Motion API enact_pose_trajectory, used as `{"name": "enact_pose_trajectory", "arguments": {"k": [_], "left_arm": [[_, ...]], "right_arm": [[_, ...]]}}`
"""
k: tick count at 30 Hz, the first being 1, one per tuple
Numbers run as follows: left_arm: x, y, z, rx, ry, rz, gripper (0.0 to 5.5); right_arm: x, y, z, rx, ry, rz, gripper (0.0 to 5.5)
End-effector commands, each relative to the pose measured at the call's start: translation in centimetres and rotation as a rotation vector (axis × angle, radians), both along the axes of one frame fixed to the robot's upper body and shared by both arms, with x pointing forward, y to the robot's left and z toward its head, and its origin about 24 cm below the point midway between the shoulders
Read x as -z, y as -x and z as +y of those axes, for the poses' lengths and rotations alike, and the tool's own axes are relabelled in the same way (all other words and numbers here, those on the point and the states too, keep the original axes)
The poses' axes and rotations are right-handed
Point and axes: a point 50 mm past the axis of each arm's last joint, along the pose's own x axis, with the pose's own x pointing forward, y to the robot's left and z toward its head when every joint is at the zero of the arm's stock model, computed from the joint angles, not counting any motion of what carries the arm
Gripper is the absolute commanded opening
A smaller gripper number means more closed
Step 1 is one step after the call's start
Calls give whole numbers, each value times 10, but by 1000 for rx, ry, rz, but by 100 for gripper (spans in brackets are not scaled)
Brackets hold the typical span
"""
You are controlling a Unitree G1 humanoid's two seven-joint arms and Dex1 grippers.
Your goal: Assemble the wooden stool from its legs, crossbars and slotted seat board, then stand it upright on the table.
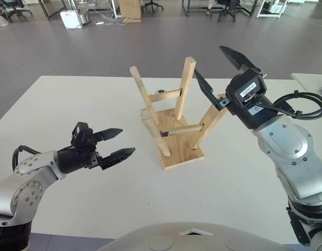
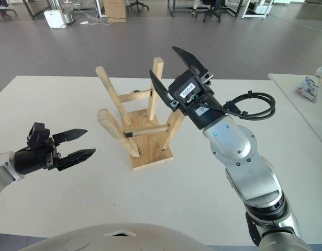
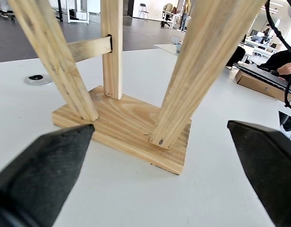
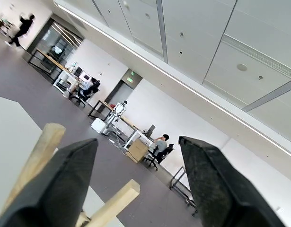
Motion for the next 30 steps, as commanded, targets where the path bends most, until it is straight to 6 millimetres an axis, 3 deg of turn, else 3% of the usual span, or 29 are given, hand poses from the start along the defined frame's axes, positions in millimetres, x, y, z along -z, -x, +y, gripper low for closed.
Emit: {"name": "enact_pose_trajectory", "arguments": {"k": [1,2,4,7,9,13,16,20,22,27,30], "left_arm": [[-1,1,-5,0,4,-3,520],[-1,1,-5,2,5,-2,520],[0,1,-6,5,6,-1,520],[-1,0,-6,9,5,-1,520],[-1,-2,-6,13,4,-2,520],[-1,-5,-7,13,8,-9,520],[1,-4,-8,6,12,-8,520],[2,-5,-10,3,18,-11,520],[2,-5,-10,6,17,-15,520],[0,-9,-10,23,13,-23,520],[0,-10,-11,26,11,-23,520]], "right_arm": [[-9,-4,11,-8,-1,-60,319],[-3,-3,17,-44,-20,-32,319],[27,-2,23,-95,-41,115,319],[88,8,22,-146,115,368,319],[104,12,19,-155,171,439,319],[103,4,16,-141,204,432,319],[89,-4,18,-127,165,373,319],[32,-16,24,-112,-51,156,319],[17,-18,26,-112,-88,78,319],[76,-8,32,-158,136,288,319],[90,-3,31,-167,221,396,319]]}}
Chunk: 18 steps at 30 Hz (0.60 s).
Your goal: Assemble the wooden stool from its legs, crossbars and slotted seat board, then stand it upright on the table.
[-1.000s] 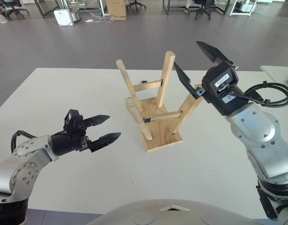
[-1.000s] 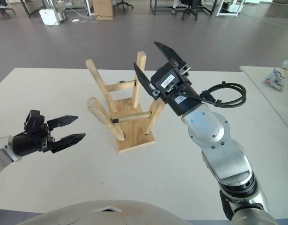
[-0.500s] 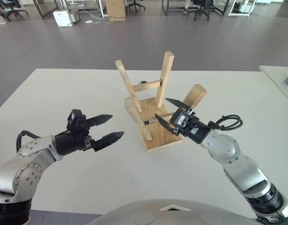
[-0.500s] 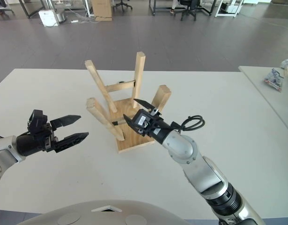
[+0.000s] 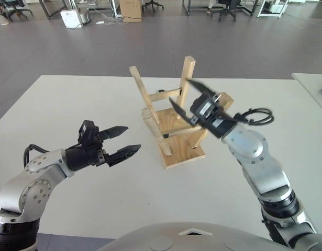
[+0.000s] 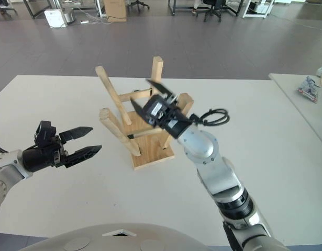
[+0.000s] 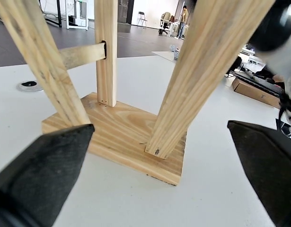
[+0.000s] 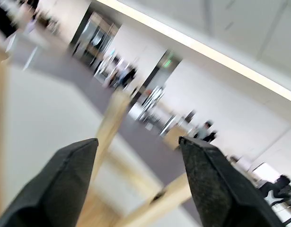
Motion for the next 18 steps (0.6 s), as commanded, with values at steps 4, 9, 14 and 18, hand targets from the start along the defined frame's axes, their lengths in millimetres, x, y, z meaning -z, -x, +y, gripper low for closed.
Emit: {"name": "enact_pose_trajectory", "arguments": {"k": [4,9,14,18], "left_arm": [[0,-1,-1,2,-25,-8,520],[2,2,-3,-4,-19,-6,520],[4,3,-2,-17,-17,-4,520],[8,-3,2,-80,-68,-15,520]], "right_arm": [[-55,-17,-6,86,-118,-202,319],[-152,-39,-49,288,-435,-481,319],[-54,-81,-152,676,-103,-196,319],[64,-51,-177,642,133,263,319]]}}
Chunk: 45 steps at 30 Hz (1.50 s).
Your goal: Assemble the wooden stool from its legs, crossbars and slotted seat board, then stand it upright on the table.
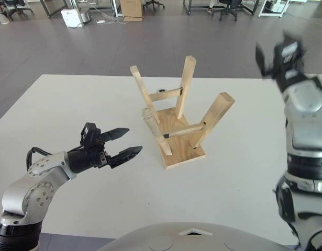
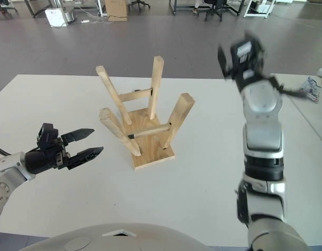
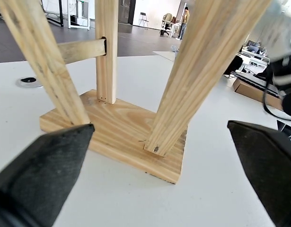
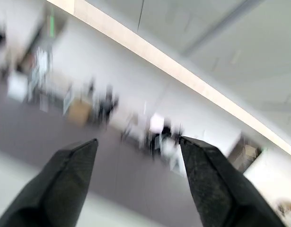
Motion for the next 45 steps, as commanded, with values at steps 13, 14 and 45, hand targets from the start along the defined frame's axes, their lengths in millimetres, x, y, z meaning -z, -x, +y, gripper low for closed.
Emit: {"name": "enact_pose_trajectory", "arguments": {"k": [13,14,45], "left_arm": [[66,6,9,-292,-290,149,520],[73,0,15,-359,-323,132,520],[7,-14,-75,-615,60,-385,520]], "right_arm": [[115,105,119,-611,-116,565,319],[115,103,117,-576,-110,539,319],[15,85,185,-533,-211,-7,319]]}}
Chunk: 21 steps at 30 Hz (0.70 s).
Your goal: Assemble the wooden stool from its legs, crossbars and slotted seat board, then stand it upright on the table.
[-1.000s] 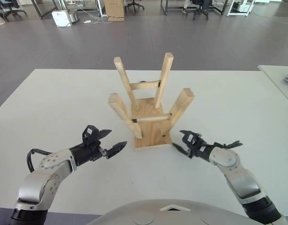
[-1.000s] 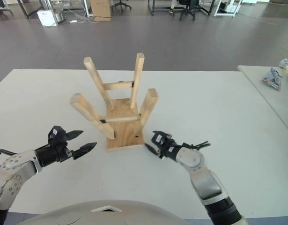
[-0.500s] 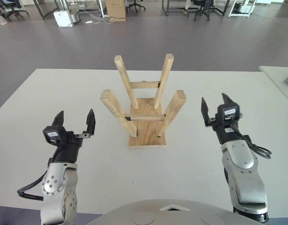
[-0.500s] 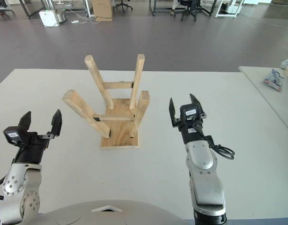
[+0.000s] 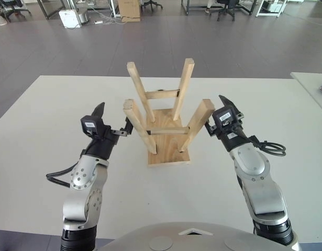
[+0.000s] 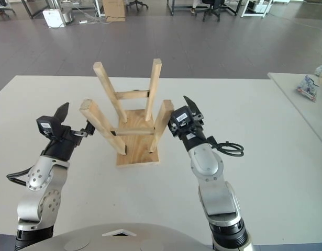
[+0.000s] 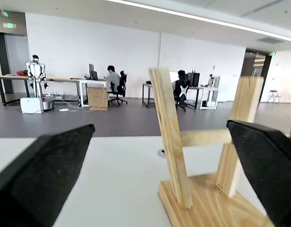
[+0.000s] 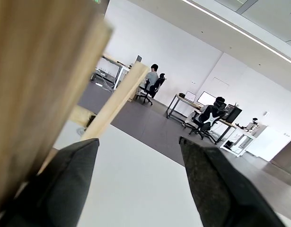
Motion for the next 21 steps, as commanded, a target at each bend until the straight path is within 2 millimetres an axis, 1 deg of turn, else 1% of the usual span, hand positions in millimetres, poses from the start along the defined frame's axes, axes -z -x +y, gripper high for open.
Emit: {"name": "enact_pose_trajectory", "arguments": {"k": [1,4,5,7,8,9,11,12,13,14,15,16,17,19,21], "left_arm": [[-2,2,-28,170,-20,-8,520],[3,3,-16,130,-52,7,520],[6,3,-8,110,-69,17,520],[15,8,13,76,-120,53,520],[23,12,26,70,-155,85,520],[33,16,44,54,-190,127,520],[46,20,76,8,-248,178,520],[47,17,92,-24,-262,179,520],[44,12,103,-45,-273,163,520],[36,3,110,-54,-276,126,520],[20,-9,112,-49,-273,63,520],[-4,-22,108,-30,-265,-22,520],[-25,-33,103,-3,-251,-95,520],[-79,-52,82,77,-186,-258,520],[-127,-59,64,160,-101,-381,520]], "right_arm": [[-1,8,43,-273,-34,25,319],[4,7,34,-243,-21,46,319],[6,6,28,-221,-14,53,319],[7,0,14,-170,-1,60,319],[7,-3,5,-143,11,58,319],[6,-6,-3,-118,23,53,319],[4,-13,-16,-79,47,39,319],[2,-17,-23,-57,60,24,319],[-1,-20,-29,-42,68,10,319],[-7,-25,-34,-26,74,-11,319],[-15,-29,-39,-12,71,-40,319],[-29,-34,-43,1,55,-85,319],[-42,-39,-46,8,17,-124,319],[-79,-46,-46,-11,-137,-221,319],[-114,-46,-43,-70,-297,-301,319]]}}
